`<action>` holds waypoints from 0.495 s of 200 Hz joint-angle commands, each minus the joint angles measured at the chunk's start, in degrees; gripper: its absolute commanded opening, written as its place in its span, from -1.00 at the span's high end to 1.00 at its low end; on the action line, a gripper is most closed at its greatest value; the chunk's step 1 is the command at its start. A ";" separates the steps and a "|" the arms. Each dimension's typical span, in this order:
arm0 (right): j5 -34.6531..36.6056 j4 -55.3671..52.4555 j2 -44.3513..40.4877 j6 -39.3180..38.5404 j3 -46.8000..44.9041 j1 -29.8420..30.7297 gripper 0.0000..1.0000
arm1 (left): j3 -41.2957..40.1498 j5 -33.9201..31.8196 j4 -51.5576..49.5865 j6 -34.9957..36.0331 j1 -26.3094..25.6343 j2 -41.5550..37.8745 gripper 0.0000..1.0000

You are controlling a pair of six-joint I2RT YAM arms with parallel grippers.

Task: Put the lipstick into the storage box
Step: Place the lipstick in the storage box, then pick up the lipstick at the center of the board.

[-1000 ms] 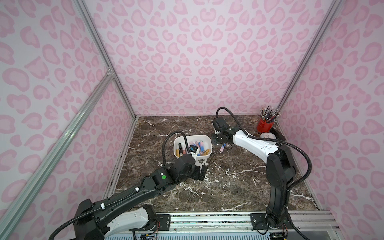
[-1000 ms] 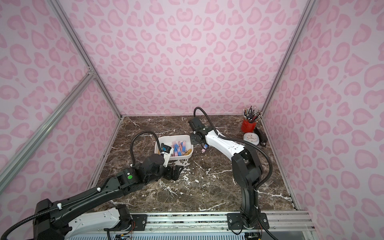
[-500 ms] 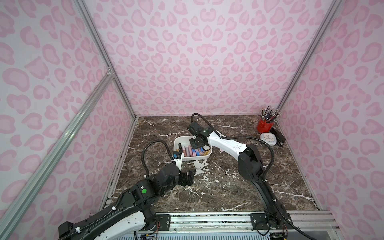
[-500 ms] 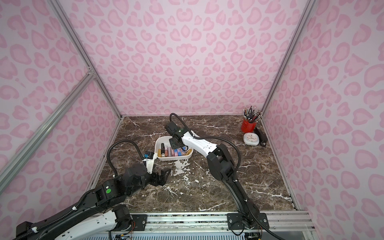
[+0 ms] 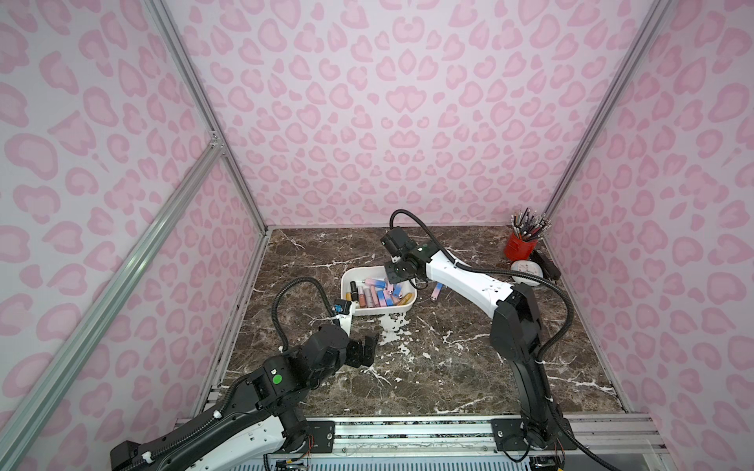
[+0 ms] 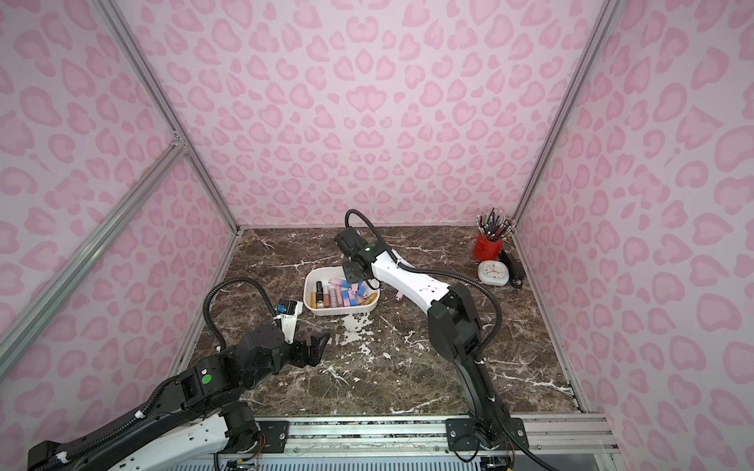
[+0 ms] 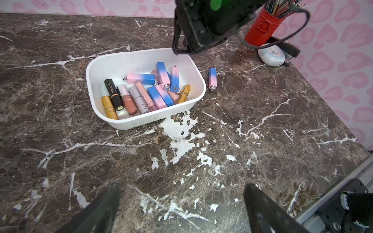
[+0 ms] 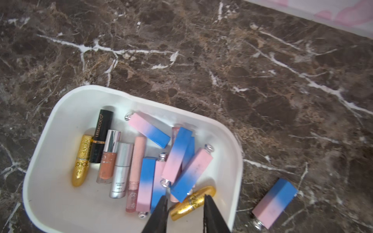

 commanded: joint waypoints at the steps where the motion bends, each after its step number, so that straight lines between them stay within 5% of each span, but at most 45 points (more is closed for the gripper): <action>1: 1.40 2.85 -2.77 0.44 -6.11 -2.80 0.33 | 0.44 0.29 2.36 -0.17 0.03 1.62 -0.96; 99: -1.66 14.08 -8.85 1.35 -28.57 -11.60 0.25 | 9.82 6.89 12.11 2.83 0.00 23.44 -0.96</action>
